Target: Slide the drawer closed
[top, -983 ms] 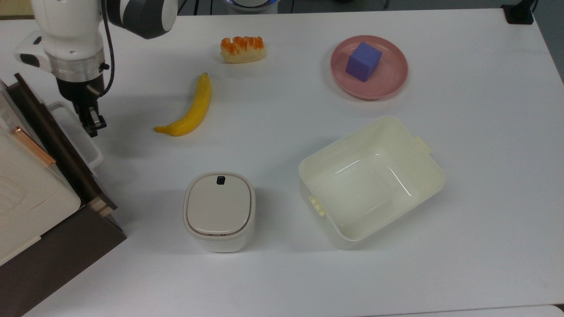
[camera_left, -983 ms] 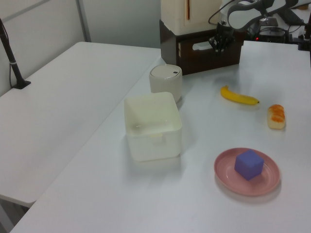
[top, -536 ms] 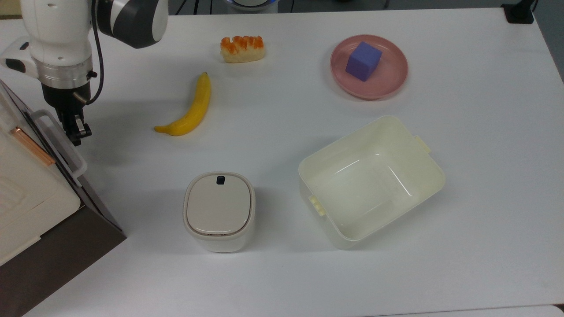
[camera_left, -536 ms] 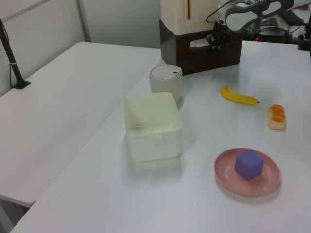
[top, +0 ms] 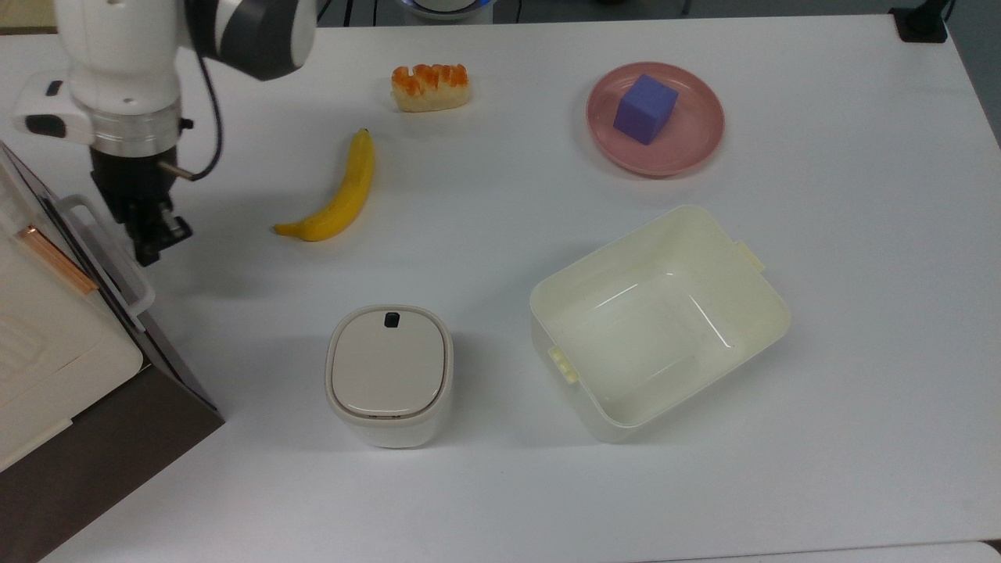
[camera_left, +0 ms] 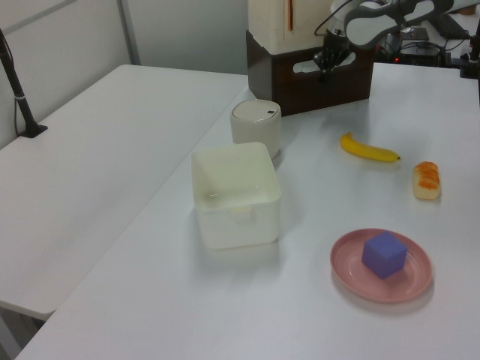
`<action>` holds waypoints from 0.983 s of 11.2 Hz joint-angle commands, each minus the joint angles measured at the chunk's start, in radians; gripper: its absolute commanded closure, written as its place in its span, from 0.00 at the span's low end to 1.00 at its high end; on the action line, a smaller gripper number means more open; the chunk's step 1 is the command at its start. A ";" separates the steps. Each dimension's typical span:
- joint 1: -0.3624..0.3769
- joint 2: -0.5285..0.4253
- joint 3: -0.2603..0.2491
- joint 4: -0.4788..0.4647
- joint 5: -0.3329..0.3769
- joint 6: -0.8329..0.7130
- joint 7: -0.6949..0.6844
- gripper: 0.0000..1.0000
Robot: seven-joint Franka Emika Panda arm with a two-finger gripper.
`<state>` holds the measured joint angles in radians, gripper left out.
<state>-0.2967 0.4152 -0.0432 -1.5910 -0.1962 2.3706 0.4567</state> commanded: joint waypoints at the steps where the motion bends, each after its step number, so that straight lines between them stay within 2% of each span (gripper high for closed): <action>1: 0.097 -0.102 0.042 -0.009 -0.008 -0.234 -0.068 1.00; 4: 0.229 -0.176 0.042 -0.015 0.010 -0.449 -0.180 1.00; 6: 0.299 -0.238 0.028 -0.041 0.062 -0.484 -0.274 1.00; 7: 0.313 -0.262 0.019 -0.041 0.099 -0.516 -0.317 1.00; 8: 0.318 -0.274 0.017 -0.034 0.127 -0.578 -0.348 0.96; 10: 0.312 -0.314 0.016 -0.017 0.156 -0.671 -0.394 0.64; 11: 0.312 -0.337 0.002 -0.017 0.179 -0.685 -0.401 0.31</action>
<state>0.0046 0.1496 -0.0056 -1.5822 -0.0742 1.7380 0.1127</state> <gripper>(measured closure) 0.877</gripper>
